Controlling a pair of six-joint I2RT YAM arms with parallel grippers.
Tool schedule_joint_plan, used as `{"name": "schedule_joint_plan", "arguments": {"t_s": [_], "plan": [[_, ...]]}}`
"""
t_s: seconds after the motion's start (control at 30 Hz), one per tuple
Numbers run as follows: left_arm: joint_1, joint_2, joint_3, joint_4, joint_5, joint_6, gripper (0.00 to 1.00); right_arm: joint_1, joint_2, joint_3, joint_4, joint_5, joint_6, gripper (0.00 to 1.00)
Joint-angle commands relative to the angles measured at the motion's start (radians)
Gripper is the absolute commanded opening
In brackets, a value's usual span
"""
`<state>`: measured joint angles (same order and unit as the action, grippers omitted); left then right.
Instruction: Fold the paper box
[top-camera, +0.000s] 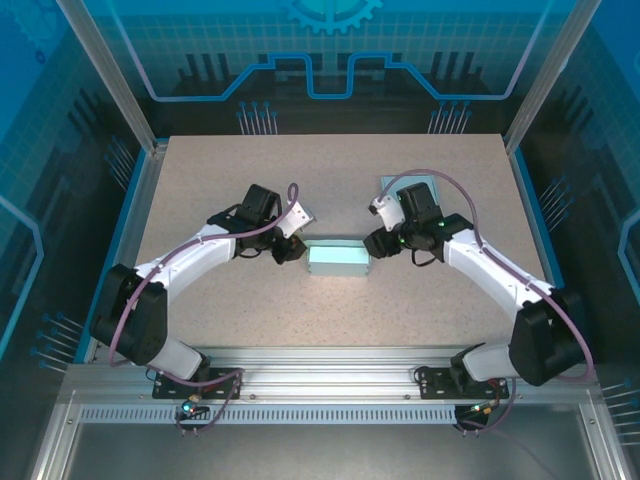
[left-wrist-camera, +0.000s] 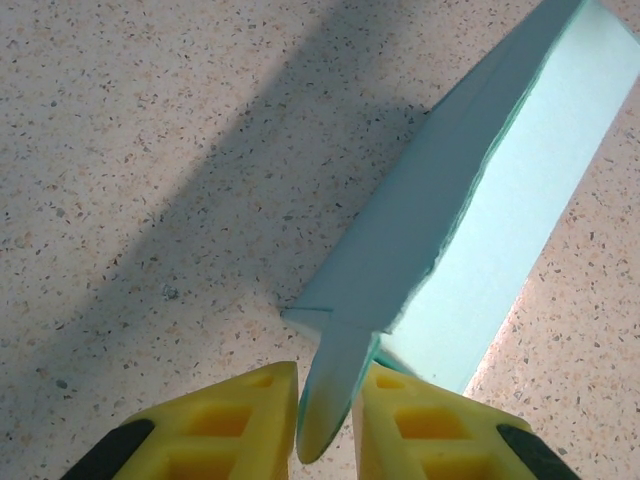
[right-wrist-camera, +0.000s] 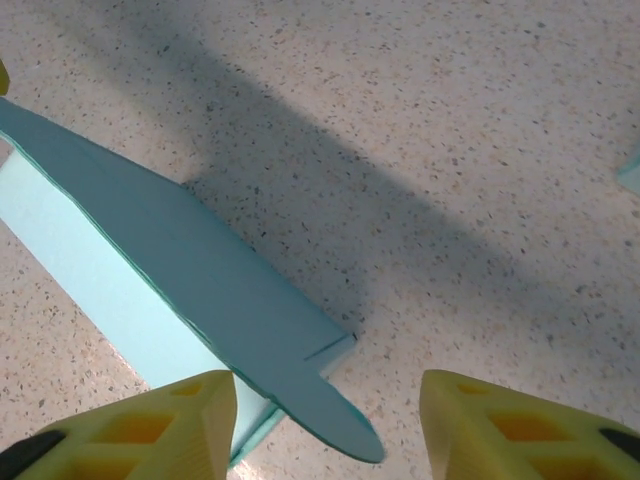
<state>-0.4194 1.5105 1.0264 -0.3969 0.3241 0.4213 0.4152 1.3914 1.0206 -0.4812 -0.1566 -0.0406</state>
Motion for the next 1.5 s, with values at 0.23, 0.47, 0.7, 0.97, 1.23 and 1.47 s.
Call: {"name": "schedule_joint_plan", "arguments": {"t_s": [0.23, 0.47, 0.7, 0.97, 1.23, 1.47], "plan": [[-0.018, -0.012, 0.03, 0.008, -0.017, -0.051, 0.22, -0.015, 0.003, 0.016, -0.03, -0.062, 0.001, 0.39], [-0.028, -0.03, 0.02, 0.026, -0.02, -0.1, 0.25, -0.014, -0.028, -0.017, -0.028, -0.011, 0.024, 0.35], [-0.034, -0.026, 0.015, 0.015, -0.059, -0.106, 0.28, -0.015, -0.015, -0.021, -0.027, 0.009, 0.034, 0.36], [-0.035, -0.045, 0.018, -0.009, -0.133, -0.14, 0.27, -0.014, -0.015, -0.023, -0.014, -0.02, 0.051, 0.27], [-0.102, -0.069, 0.005, 0.046, -0.121, -0.242, 0.17, 0.022, -0.021, -0.035, 0.011, 0.002, 0.142, 0.19], [-0.135, -0.071, -0.015, 0.05, -0.25, -0.371, 0.13, 0.082, -0.041, -0.06, 0.046, 0.089, 0.26, 0.16]]}}
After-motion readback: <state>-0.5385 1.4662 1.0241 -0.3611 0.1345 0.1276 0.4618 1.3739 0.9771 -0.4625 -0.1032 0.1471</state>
